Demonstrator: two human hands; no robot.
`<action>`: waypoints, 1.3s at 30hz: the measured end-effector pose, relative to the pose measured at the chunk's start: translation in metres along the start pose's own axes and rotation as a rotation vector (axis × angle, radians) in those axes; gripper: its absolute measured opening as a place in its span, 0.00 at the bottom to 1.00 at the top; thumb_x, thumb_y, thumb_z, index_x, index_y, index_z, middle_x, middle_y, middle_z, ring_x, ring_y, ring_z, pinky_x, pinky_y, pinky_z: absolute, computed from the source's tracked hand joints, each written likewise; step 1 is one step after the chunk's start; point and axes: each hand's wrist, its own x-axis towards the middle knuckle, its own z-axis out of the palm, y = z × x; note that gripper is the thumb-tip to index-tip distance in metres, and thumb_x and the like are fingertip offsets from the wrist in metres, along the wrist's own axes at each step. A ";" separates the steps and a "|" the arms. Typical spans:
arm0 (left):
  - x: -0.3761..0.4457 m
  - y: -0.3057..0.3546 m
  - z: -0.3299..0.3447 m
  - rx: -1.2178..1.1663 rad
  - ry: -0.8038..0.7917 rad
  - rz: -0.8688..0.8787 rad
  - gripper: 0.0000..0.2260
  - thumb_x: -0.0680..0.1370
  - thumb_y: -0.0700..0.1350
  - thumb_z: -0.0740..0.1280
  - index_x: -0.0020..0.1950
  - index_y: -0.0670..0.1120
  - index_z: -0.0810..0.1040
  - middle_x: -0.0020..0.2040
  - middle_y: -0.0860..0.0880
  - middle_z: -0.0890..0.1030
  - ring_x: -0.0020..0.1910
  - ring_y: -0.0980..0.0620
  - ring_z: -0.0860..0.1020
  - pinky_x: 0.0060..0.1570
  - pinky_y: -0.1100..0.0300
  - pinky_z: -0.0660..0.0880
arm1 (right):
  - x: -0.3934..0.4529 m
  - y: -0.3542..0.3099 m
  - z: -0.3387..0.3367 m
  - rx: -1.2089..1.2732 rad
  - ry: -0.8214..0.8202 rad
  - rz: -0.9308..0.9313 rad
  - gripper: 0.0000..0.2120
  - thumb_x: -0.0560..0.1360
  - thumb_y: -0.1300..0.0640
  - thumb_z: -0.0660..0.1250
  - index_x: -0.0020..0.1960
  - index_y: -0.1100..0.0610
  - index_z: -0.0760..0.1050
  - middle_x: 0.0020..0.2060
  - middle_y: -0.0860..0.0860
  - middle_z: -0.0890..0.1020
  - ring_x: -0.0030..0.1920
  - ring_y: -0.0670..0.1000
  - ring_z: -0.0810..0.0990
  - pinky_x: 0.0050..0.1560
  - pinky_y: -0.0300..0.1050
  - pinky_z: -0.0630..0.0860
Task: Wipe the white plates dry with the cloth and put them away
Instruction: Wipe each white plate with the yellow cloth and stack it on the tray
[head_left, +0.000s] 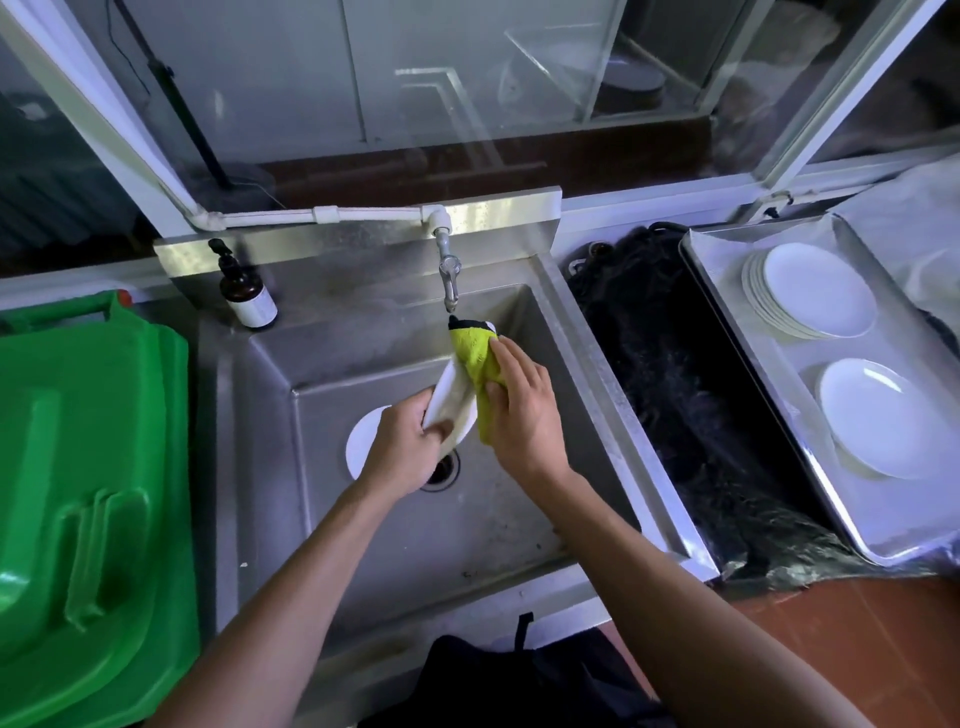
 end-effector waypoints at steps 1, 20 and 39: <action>0.002 0.001 0.001 0.068 -0.007 0.026 0.16 0.78 0.37 0.67 0.44 0.61 0.78 0.37 0.53 0.82 0.33 0.59 0.77 0.36 0.63 0.72 | -0.001 0.005 -0.005 -0.005 0.020 0.003 0.22 0.82 0.62 0.58 0.76 0.59 0.68 0.75 0.53 0.70 0.66 0.60 0.72 0.64 0.59 0.72; 0.057 0.125 0.152 0.996 -0.200 0.739 0.31 0.67 0.24 0.63 0.64 0.48 0.82 0.50 0.42 0.86 0.39 0.37 0.82 0.34 0.48 0.78 | -0.042 0.161 -0.172 -0.060 0.308 0.274 0.26 0.77 0.69 0.63 0.74 0.56 0.71 0.73 0.52 0.73 0.66 0.59 0.73 0.67 0.55 0.70; 0.069 0.223 0.436 1.258 -0.540 0.864 0.34 0.79 0.32 0.56 0.82 0.56 0.56 0.81 0.56 0.61 0.79 0.48 0.61 0.75 0.49 0.58 | -0.122 0.356 -0.370 -0.062 0.564 0.545 0.19 0.77 0.61 0.62 0.67 0.55 0.75 0.61 0.51 0.81 0.55 0.60 0.78 0.53 0.55 0.76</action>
